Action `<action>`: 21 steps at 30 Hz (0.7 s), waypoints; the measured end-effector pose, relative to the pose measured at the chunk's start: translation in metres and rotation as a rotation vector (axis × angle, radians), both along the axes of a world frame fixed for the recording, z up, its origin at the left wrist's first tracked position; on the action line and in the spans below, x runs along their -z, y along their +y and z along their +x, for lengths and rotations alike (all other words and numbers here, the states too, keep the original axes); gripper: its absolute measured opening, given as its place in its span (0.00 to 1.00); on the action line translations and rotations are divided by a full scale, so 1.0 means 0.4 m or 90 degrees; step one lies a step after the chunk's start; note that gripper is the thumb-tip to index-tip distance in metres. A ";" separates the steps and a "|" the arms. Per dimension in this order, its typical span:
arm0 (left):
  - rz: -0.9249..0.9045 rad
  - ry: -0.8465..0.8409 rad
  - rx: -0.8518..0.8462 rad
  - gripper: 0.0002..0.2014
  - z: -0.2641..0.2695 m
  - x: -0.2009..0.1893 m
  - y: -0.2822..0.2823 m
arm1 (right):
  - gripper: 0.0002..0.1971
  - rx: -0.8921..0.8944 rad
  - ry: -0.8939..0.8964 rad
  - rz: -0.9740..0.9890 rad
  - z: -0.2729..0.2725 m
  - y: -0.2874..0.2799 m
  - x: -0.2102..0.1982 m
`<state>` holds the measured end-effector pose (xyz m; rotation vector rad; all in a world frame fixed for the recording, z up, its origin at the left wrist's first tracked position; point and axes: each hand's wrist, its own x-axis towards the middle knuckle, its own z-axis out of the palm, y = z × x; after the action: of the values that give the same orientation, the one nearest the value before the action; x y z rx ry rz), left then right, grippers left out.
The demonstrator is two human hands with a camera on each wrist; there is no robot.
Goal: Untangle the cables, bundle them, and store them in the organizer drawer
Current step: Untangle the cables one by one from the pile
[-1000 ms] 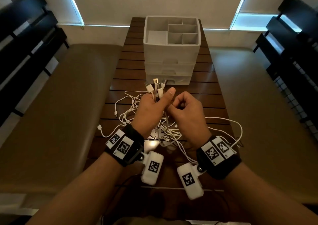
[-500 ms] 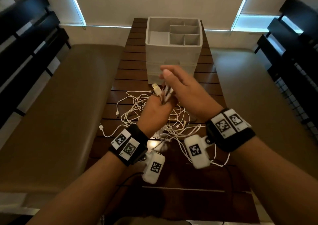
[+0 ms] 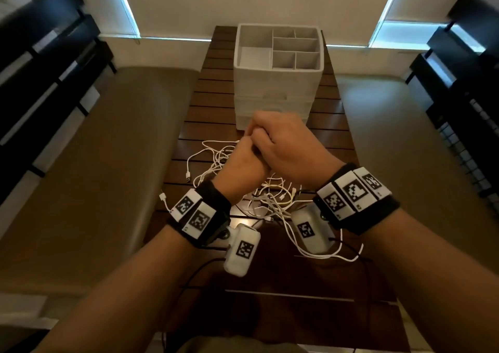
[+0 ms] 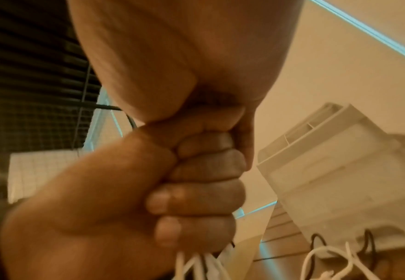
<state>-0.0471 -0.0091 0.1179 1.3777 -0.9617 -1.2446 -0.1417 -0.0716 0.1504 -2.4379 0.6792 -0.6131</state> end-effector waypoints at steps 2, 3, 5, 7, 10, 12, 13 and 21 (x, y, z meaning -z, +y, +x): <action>0.026 0.006 -0.031 0.16 0.003 -0.019 0.011 | 0.16 0.009 0.010 -0.042 -0.003 -0.002 -0.005; 0.011 -0.016 -0.052 0.17 0.003 -0.020 0.014 | 0.16 0.013 0.006 -0.069 -0.003 0.000 -0.004; -0.040 -0.031 -0.083 0.10 0.006 -0.028 0.015 | 0.17 0.032 -0.033 -0.075 0.002 0.004 0.008; -0.044 0.015 -0.170 0.11 0.008 -0.034 0.009 | 0.23 0.088 -0.102 0.101 -0.004 0.012 0.028; -0.075 0.064 -0.200 0.17 0.012 -0.020 0.012 | 0.27 0.025 -0.145 0.477 -0.011 0.037 0.056; -0.091 0.110 -0.208 0.19 0.022 -0.016 0.019 | 0.29 -0.033 -0.139 0.584 -0.014 0.047 0.068; -0.105 0.132 -0.210 0.21 0.034 -0.017 0.021 | 0.29 -0.057 -0.128 0.604 -0.016 0.046 0.076; -0.145 0.161 -0.145 0.25 0.099 -0.056 0.037 | 0.26 -0.103 0.077 0.420 -0.044 0.046 0.148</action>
<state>-0.0076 0.0056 0.1404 1.0878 -0.7244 -1.0711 -0.1593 -0.0532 0.0914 -1.8908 0.6038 -0.1370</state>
